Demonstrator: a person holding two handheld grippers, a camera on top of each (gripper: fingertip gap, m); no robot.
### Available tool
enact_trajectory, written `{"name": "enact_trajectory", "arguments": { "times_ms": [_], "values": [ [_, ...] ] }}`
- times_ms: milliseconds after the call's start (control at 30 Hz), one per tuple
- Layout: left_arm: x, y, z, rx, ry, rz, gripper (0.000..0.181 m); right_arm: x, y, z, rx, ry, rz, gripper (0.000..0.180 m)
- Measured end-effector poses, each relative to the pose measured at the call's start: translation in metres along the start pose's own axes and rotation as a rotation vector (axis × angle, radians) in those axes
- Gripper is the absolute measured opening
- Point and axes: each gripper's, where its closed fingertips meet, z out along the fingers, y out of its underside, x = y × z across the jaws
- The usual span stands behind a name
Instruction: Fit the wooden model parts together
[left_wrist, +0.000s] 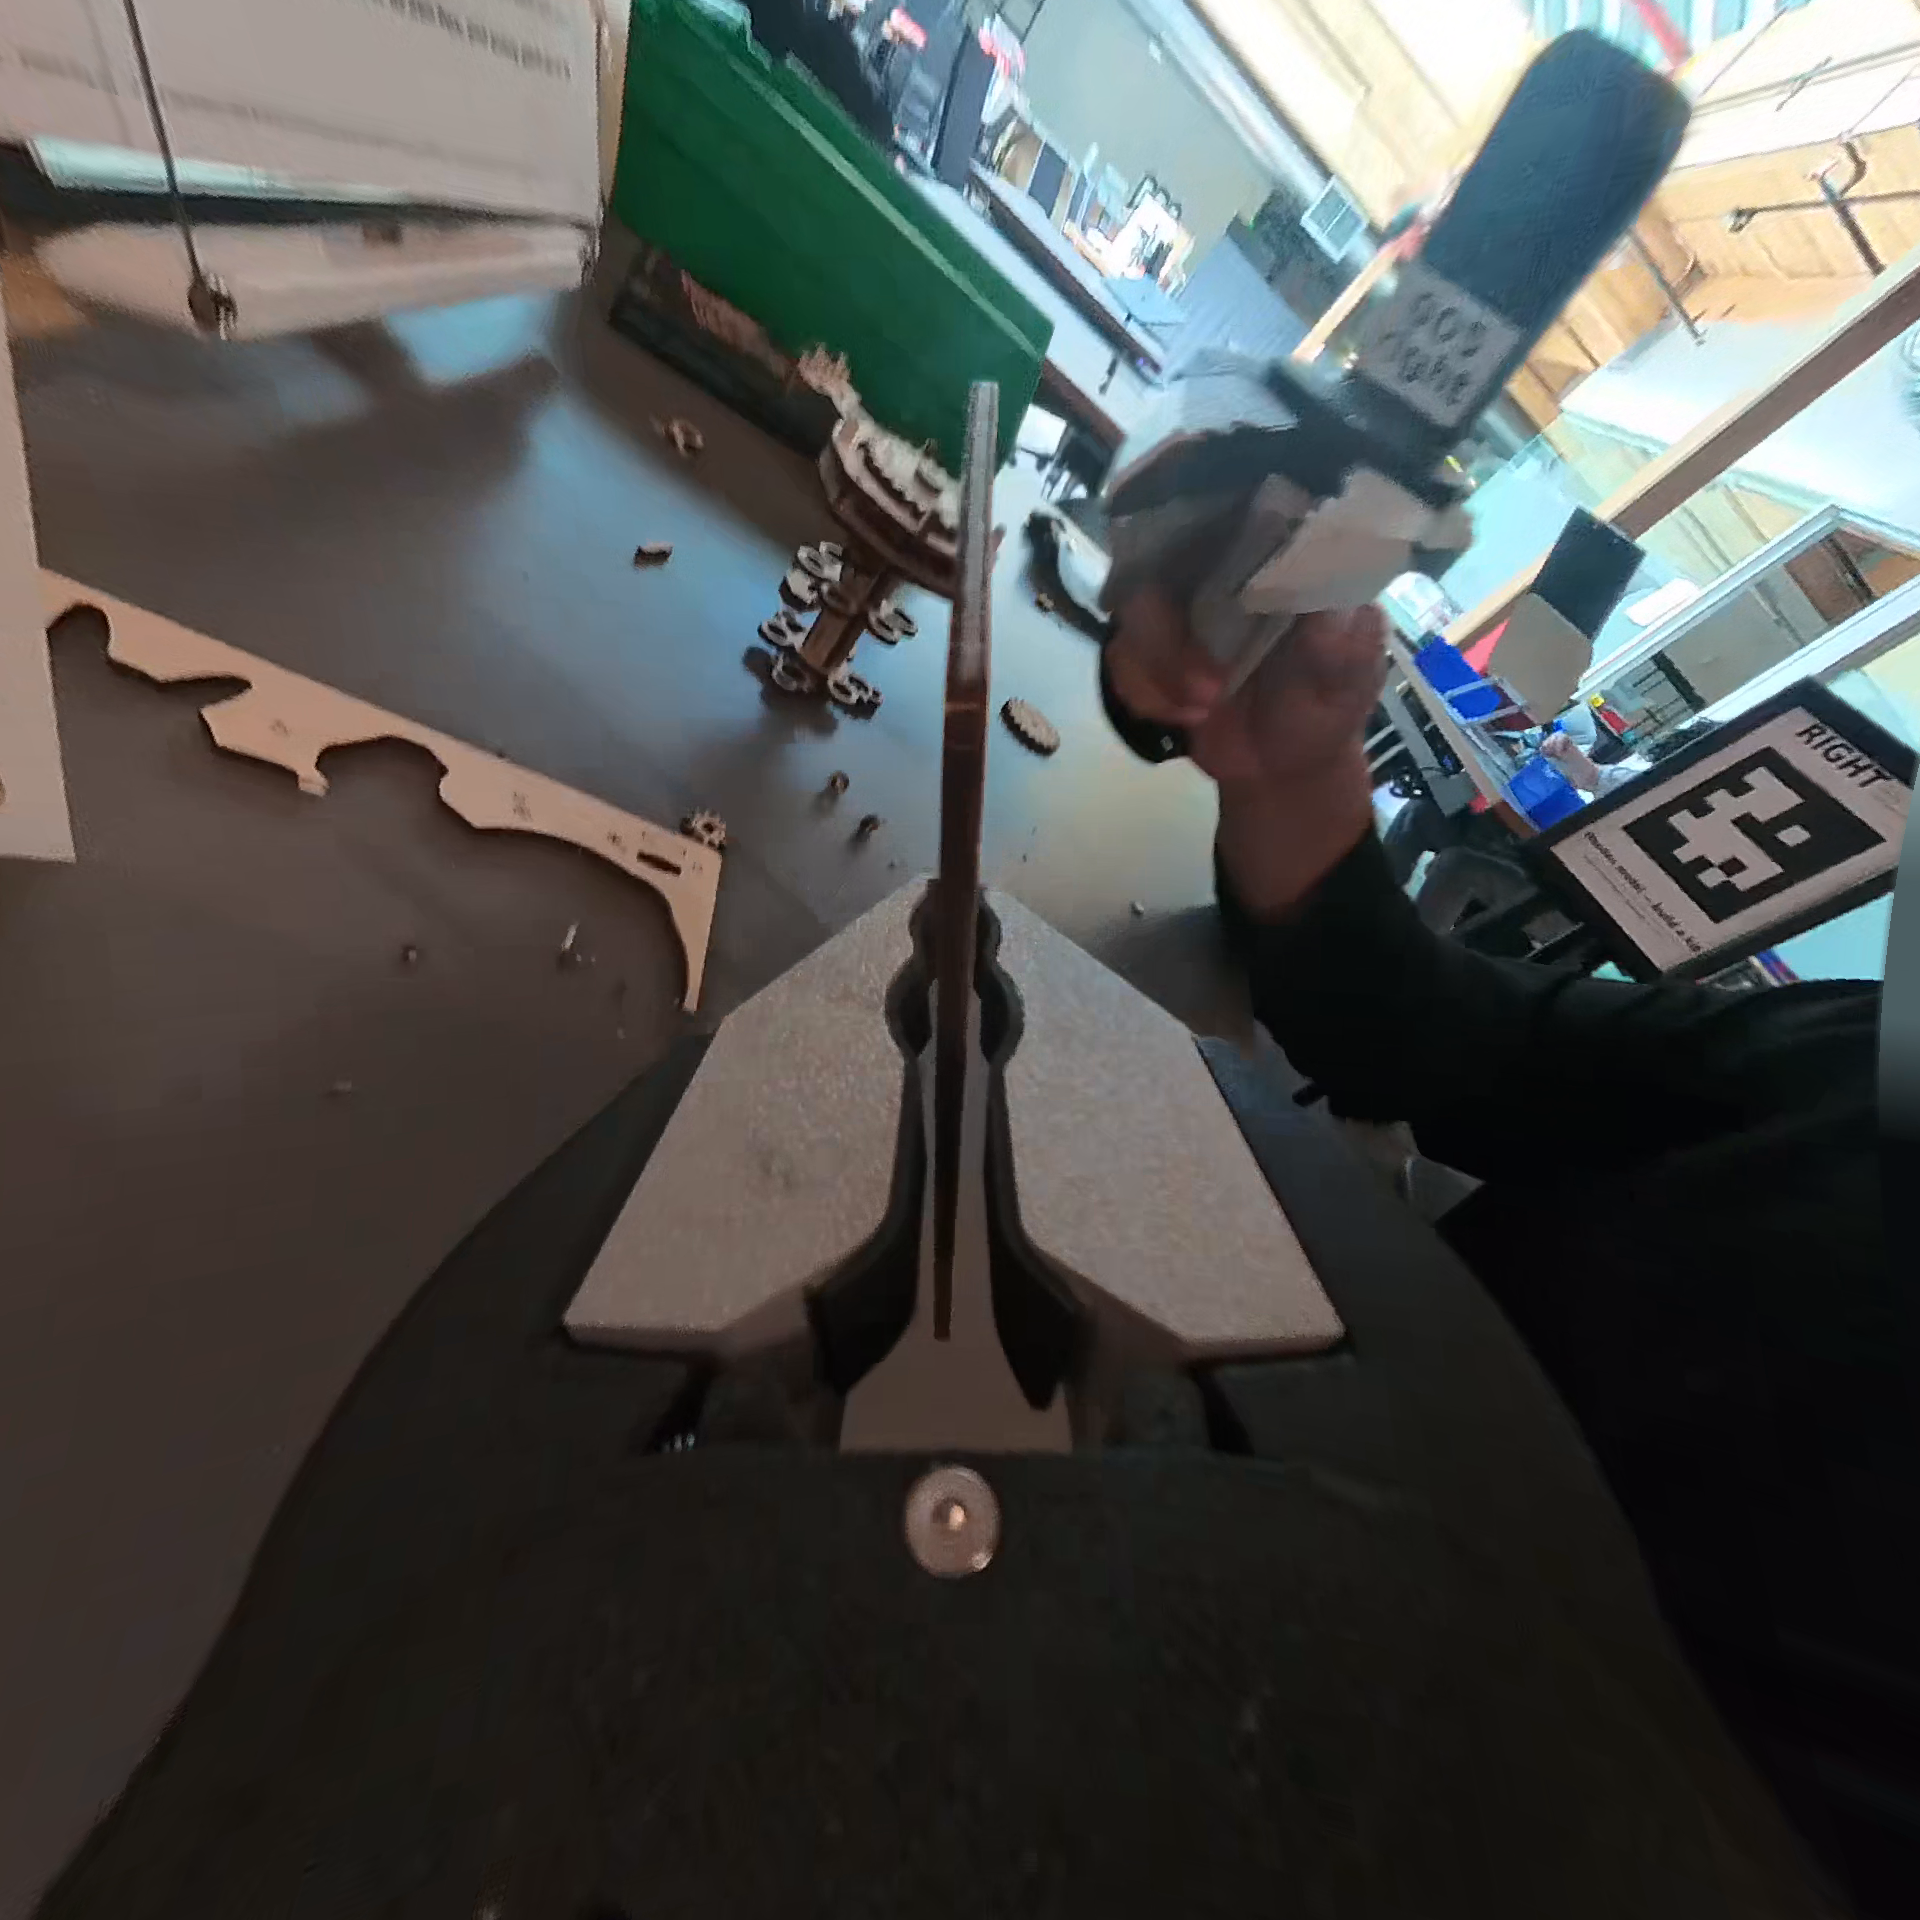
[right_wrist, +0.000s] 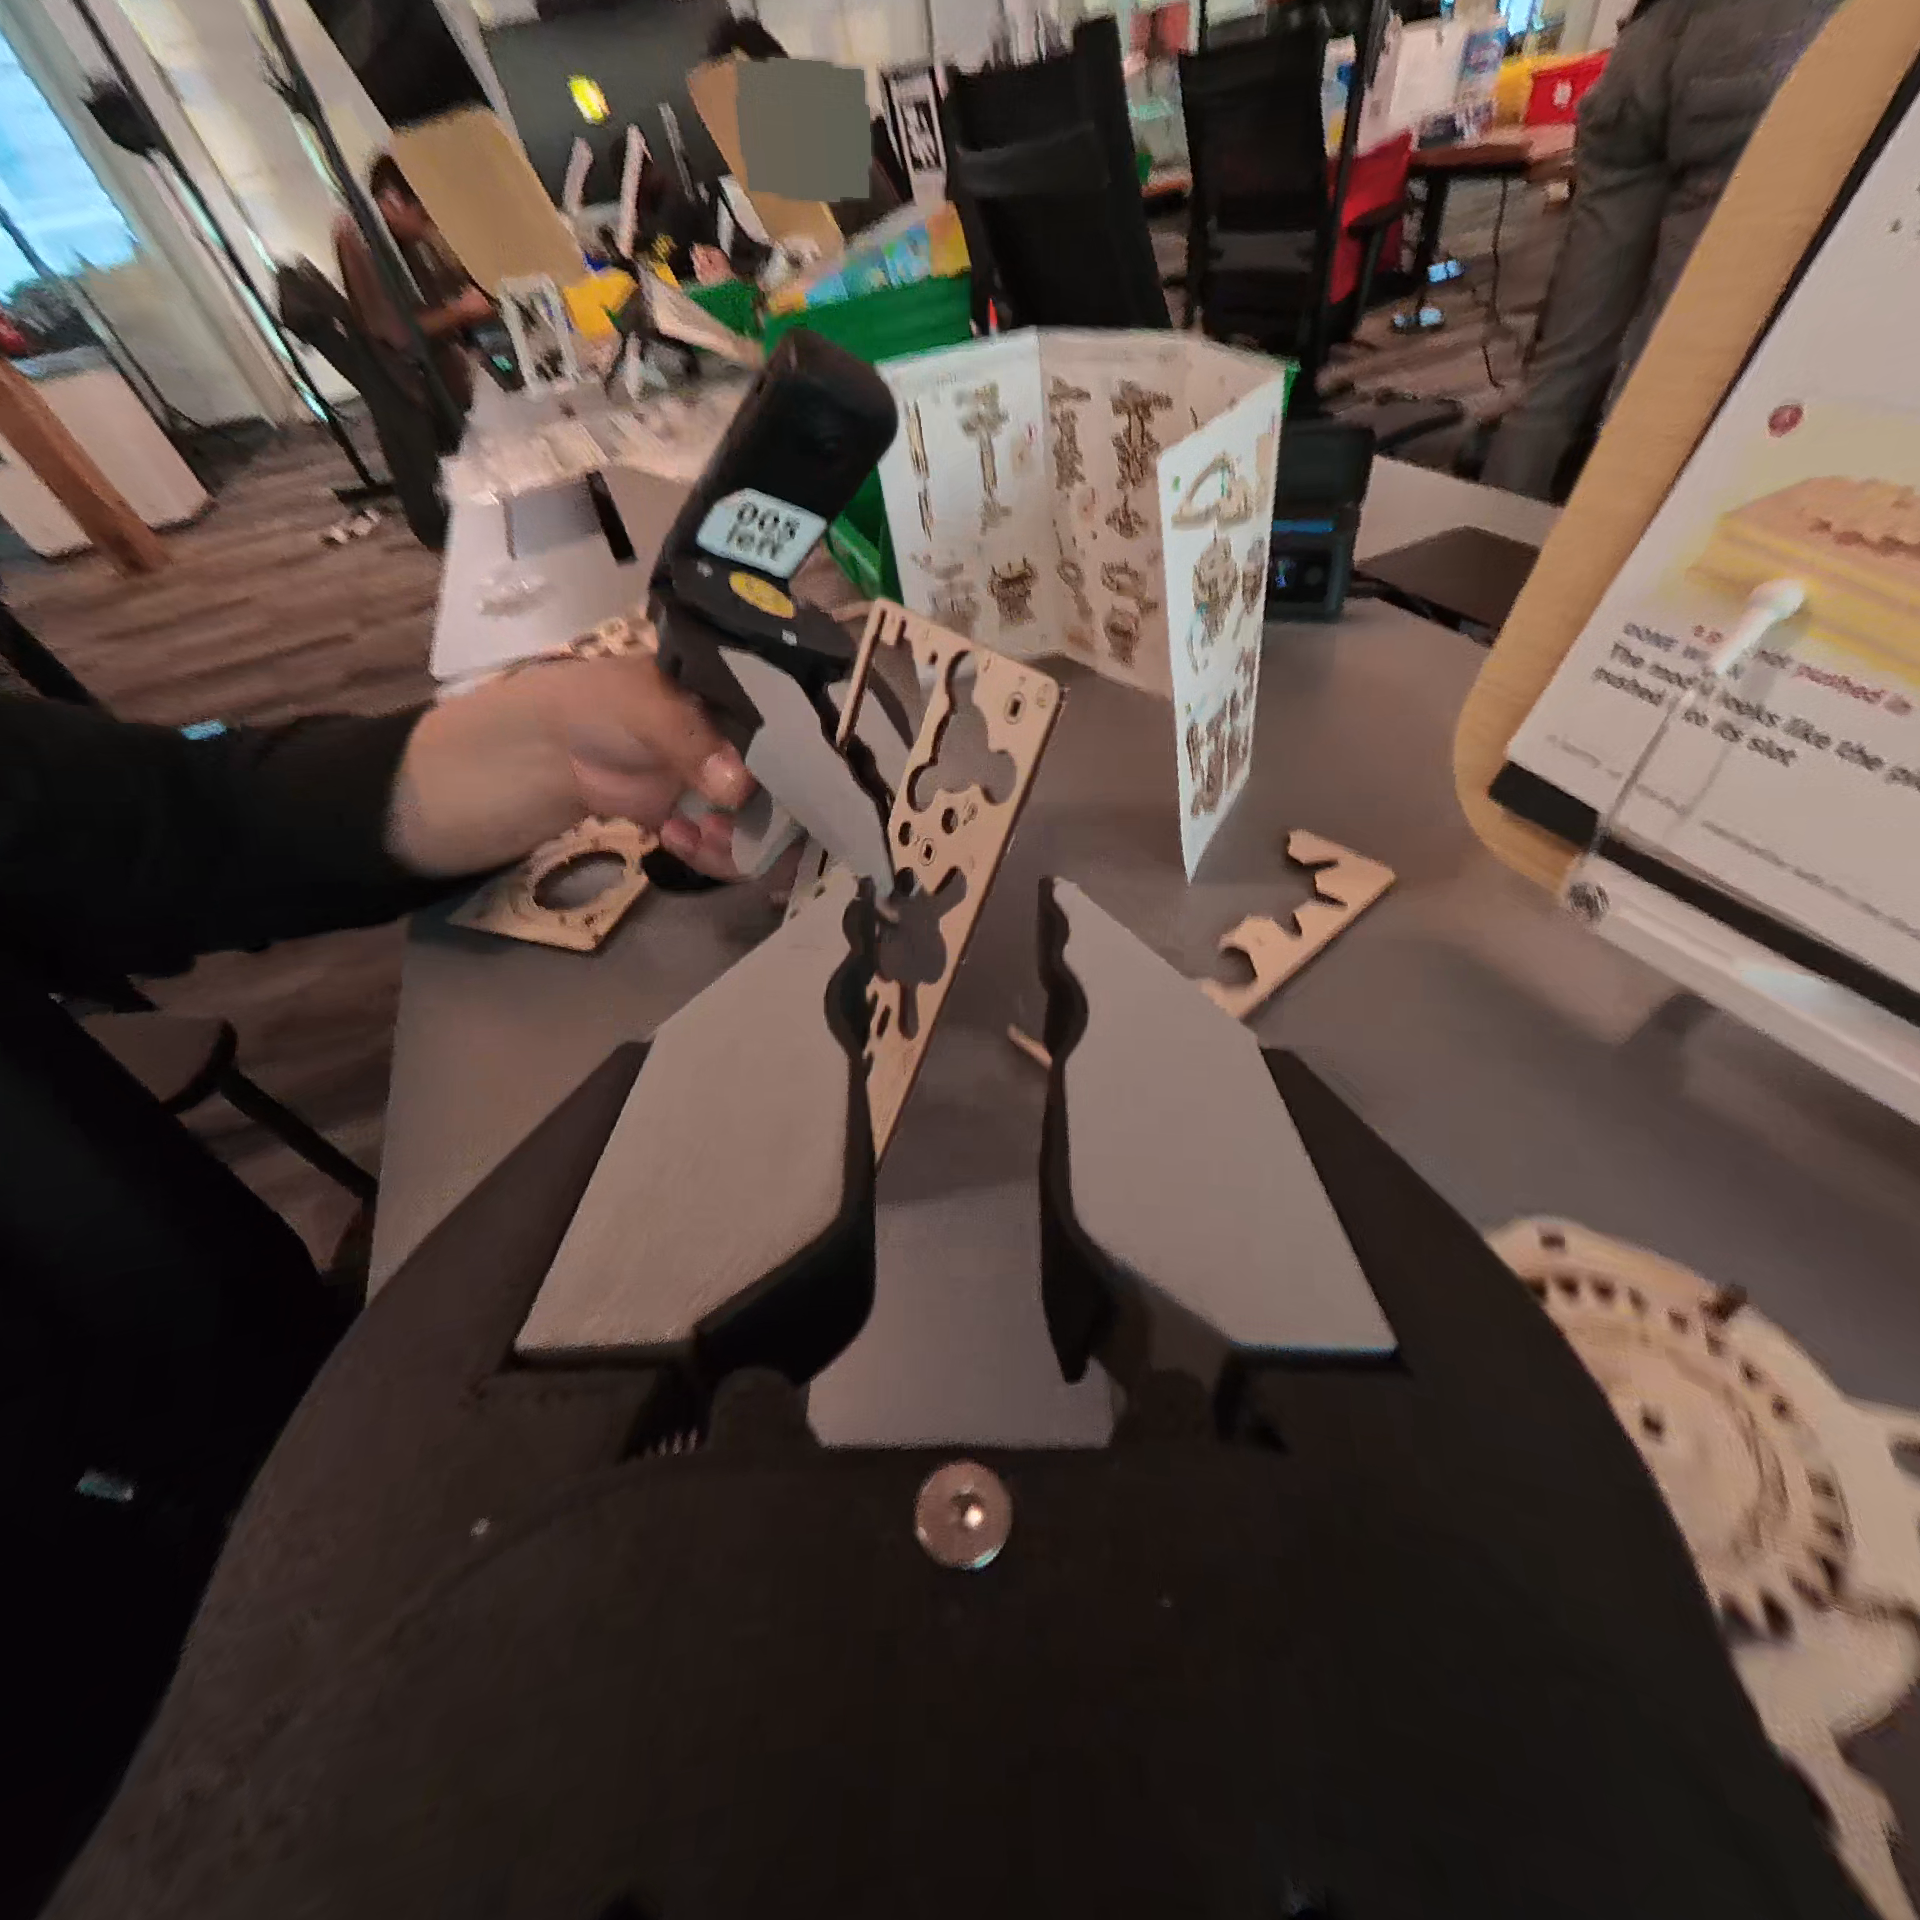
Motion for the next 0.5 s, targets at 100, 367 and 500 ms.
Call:
{"name": "enact_trajectory", "arguments": {
  "times_ms": [100,367,500],
  "values": [
    [-0.017,0.014,0.005,-0.066,-0.043,-0.049,0.007,0.006,0.041,-0.017,-0.188,0.113,-0.003,0.020],
    [-0.050,0.024,0.005,-0.122,-0.193,-0.081,0.041,0.033,0.123,-0.026,-0.461,0.280,0.060,0.016],
    [-0.046,0.026,0.004,-0.139,-0.194,-0.062,0.044,0.040,0.139,-0.013,-0.546,0.315,0.002,0.016]
  ]
}}
